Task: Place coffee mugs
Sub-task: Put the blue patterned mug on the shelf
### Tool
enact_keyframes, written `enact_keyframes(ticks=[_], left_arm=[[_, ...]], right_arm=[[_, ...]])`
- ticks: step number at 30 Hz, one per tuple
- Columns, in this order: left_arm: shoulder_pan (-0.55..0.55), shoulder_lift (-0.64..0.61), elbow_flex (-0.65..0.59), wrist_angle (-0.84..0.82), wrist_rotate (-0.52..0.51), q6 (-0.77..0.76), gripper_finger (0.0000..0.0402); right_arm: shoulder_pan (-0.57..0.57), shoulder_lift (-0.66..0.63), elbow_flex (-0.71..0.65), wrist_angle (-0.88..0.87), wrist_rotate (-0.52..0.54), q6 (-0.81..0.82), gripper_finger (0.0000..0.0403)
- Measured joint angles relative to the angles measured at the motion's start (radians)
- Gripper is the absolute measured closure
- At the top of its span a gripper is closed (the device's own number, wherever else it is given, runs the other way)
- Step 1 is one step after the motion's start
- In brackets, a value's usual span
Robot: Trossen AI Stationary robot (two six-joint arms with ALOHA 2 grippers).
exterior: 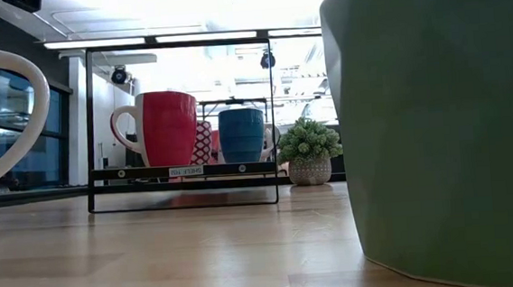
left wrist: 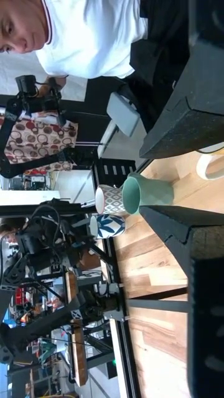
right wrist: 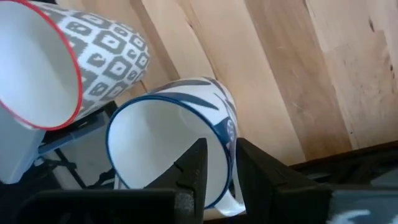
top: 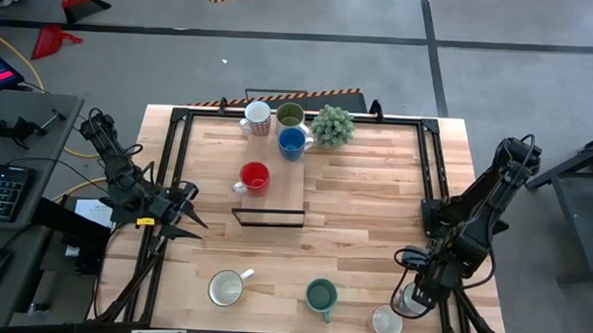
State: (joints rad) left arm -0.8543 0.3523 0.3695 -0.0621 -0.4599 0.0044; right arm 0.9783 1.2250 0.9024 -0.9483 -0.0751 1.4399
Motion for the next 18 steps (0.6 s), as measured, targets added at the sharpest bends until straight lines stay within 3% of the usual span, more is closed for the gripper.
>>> enact_keyframes(ticks=[8,18], left_arm=[[0.000,0.000,0.000,0.000,0.000,0.000,0.0282],[0.000,0.000,0.000,0.000,0.000,0.000,0.0282]], right_arm=[[0.000,0.093,0.000,0.013,-0.003,-0.052,0.0336],[-0.003,0.217,0.000,0.064,0.030,-0.239,0.0336]])
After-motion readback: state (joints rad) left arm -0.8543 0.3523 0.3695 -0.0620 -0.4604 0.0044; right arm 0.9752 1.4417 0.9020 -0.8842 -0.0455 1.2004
